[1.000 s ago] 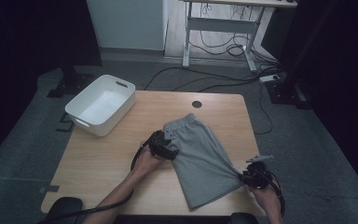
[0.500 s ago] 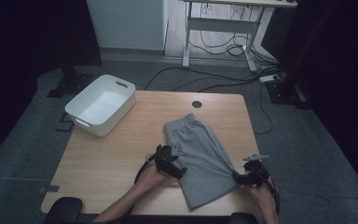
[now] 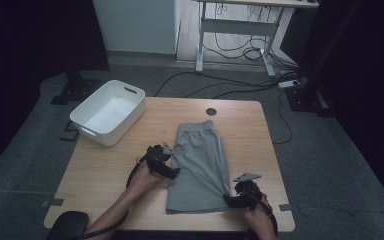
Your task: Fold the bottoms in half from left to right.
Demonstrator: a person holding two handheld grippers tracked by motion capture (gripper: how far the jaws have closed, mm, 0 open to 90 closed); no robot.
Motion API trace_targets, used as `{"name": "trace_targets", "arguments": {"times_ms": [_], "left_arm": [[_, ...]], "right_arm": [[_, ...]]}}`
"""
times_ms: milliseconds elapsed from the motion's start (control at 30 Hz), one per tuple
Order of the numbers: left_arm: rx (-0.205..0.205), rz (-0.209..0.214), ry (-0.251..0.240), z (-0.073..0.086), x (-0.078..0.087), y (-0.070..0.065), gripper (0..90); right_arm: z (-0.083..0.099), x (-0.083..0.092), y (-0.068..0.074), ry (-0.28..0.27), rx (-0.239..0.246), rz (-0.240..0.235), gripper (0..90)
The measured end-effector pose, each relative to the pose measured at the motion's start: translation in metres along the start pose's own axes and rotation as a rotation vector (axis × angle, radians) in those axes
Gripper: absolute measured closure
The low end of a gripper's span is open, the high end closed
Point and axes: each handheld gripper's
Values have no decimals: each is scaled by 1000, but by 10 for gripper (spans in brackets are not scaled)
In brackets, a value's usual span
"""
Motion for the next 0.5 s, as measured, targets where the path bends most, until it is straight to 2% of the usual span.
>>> {"name": "trace_targets", "arguments": {"times_ms": [33, 67, 100, 200, 233, 300, 333, 400, 500], "left_arm": [[10, -7, 2, 2, 0, 6, 0], [10, -7, 2, 2, 0, 6, 0], [37, -9, 2, 6, 0, 19, 0], [67, 6, -8, 12, 0, 29, 0], [69, 7, -9, 13, 2, 29, 0], [48, -5, -10, 14, 7, 26, 0], [33, 1, -16, 15, 13, 23, 0], [31, 31, -37, 17, 23, 19, 0], [41, 93, -69, 23, 40, 11, 0]], "right_arm": [[-3, -3, 7, -3, 12, -10, 222], [-6, -7, 14, -5, 20, -23, 222], [-10, -11, 21, -10, 31, -37, 220], [-16, -17, 31, -17, 39, -55, 215], [-18, -19, 33, -18, 42, -54, 215], [-18, -18, 33, -11, 47, -54, 227], [-19, -17, 33, -10, 51, -54, 229], [-19, -12, 32, -13, 48, -52, 220], [-19, -1, 31, -52, 38, -70, 219]]}}
Point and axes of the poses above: each handheld gripper's, and its own axes: x roughly backward along the jaws, z roughly out of its underside, y roughly to its left, and after that the axes turned 5 degrees about -z, right-handed
